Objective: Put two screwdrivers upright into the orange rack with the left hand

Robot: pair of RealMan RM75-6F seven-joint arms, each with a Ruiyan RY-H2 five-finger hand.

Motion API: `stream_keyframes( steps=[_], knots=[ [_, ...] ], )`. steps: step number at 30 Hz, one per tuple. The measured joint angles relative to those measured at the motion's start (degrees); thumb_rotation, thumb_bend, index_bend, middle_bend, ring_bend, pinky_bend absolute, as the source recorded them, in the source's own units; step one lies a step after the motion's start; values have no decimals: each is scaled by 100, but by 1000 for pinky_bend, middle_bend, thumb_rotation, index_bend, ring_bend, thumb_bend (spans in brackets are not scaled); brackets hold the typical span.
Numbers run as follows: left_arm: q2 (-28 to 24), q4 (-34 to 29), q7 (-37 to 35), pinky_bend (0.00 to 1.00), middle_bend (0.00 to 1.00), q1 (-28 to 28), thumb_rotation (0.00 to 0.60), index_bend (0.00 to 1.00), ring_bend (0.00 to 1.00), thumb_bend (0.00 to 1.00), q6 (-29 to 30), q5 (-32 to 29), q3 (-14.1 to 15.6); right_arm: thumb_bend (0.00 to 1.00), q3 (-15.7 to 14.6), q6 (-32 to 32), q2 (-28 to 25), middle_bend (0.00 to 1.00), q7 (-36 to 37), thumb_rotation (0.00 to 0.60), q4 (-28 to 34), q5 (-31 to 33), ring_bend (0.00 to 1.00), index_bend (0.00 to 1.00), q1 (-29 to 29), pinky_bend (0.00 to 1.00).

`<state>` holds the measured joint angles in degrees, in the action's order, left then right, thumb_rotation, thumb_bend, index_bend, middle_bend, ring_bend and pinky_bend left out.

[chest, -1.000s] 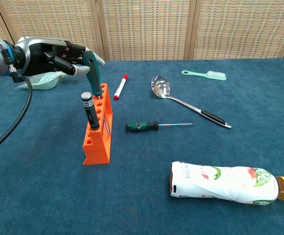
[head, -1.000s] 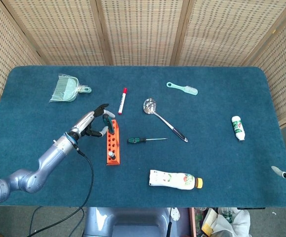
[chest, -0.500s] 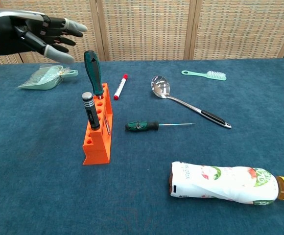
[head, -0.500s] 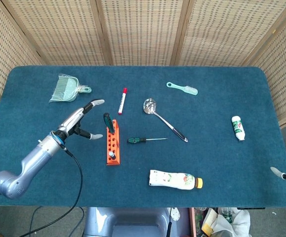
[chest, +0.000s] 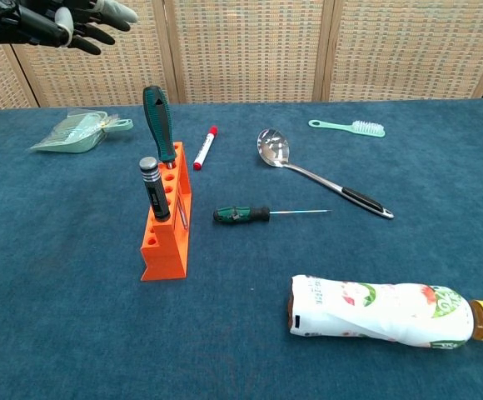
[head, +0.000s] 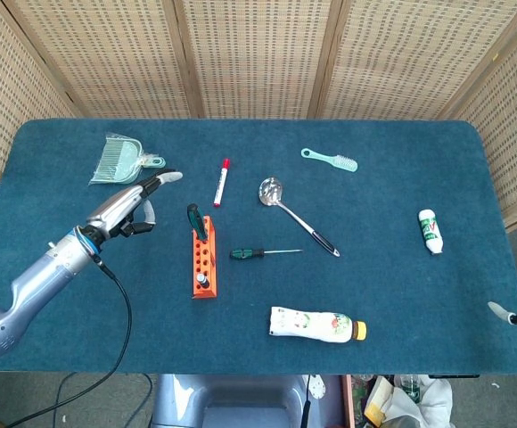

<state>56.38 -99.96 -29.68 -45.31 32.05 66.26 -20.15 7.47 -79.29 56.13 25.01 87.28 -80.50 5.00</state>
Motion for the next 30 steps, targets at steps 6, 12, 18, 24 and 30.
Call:
stream_keyframes(
  steps=[6,12,18,24,30],
  knots=[
    [47,26,398,0,0,-524,600,57,0,1000,-376,-962,91,0,1,26,11,0,-10,600,-14,24,0,0,12,0],
    [227,183,866,0,0,-1047,600,90,0,1000,-589,-1695,343,0,3,45,9,0,4,600,-25,36,0,0,19,0],
    [396,242,1234,0,3,-1322,600,171,0,1000,-489,-2081,575,0,6,63,13,0,9,600,-40,50,0,0,28,0],
    [598,247,1587,70,77,-1451,600,256,17,1000,-131,-2373,745,0,5,64,11,0,18,600,-43,51,0,0,28,0],
    [714,205,1582,150,109,-1459,600,266,62,1000,-84,-2456,720,0,1,61,4,0,28,600,-39,50,0,0,24,0]
  ],
)
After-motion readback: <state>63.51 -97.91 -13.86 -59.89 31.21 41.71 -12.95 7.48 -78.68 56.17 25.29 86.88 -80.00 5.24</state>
